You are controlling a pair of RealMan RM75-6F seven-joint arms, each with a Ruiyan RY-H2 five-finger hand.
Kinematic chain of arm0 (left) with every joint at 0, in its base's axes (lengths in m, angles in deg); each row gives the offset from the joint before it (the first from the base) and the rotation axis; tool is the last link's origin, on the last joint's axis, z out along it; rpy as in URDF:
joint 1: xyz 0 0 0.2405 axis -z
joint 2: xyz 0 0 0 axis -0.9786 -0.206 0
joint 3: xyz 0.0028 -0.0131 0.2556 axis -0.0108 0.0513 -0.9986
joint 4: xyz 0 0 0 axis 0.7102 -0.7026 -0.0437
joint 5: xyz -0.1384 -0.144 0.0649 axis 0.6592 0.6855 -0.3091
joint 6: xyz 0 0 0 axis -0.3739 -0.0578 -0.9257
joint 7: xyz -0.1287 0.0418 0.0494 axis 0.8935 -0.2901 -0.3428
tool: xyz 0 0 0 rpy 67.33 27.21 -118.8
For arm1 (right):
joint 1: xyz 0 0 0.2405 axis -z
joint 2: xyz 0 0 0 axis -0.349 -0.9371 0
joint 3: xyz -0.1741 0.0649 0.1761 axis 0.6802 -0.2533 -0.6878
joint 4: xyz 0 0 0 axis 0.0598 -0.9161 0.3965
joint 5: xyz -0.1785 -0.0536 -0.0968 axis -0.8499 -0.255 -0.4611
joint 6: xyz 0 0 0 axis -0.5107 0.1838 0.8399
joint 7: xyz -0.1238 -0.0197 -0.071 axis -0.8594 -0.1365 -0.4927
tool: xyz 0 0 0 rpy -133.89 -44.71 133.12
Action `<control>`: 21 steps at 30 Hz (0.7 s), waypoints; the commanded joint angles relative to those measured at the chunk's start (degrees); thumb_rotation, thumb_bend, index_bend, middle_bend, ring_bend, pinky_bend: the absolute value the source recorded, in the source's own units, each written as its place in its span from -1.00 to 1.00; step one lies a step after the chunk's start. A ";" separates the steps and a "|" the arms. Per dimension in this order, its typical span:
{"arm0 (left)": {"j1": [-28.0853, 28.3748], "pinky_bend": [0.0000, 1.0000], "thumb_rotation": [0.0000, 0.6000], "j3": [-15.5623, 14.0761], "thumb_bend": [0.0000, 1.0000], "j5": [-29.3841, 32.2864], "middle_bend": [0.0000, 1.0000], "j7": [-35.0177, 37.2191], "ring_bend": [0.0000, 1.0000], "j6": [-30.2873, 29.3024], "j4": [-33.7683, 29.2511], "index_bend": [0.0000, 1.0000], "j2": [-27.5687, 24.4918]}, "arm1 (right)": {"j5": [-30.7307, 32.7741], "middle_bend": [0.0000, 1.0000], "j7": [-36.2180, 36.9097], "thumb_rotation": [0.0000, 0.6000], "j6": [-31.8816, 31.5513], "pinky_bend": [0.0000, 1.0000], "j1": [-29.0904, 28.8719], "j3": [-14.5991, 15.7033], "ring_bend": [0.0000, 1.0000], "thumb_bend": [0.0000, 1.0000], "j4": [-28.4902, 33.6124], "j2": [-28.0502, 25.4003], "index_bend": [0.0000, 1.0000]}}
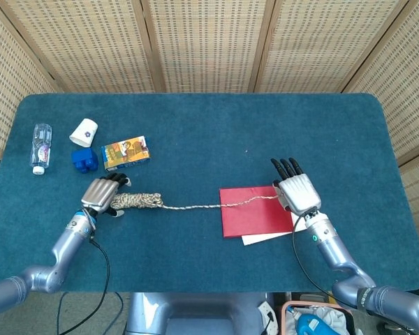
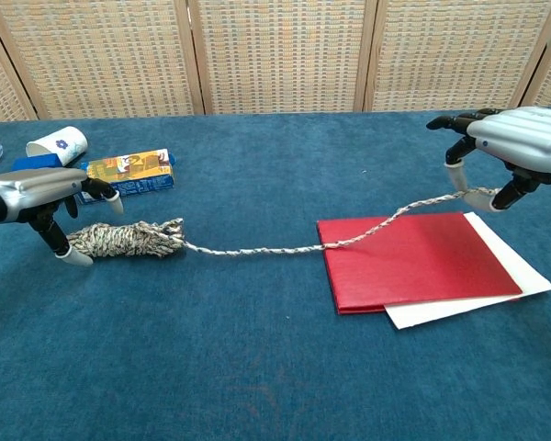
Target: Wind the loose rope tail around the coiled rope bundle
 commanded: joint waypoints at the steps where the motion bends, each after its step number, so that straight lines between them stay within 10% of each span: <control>1: 0.46 -0.37 1.00 -0.15 -0.66 0.54 -0.55 -0.06 -0.64 0.29 0.81 -0.36 0.75 | -0.01 -1.00 0.03 1.00 0.09 -1.00 0.02 -0.08 -1.00 -0.02 0.01 0.05 0.38; 21: 2.29 0.09 1.00 -0.39 -0.03 -2.53 -0.05 2.77 -0.14 -2.06 5.21 0.19 4.64 | -2.99 -1.00 1.64 1.00 -1.35 -1.00 1.33 0.47 -1.00 -0.01 2.39 -1.79 0.38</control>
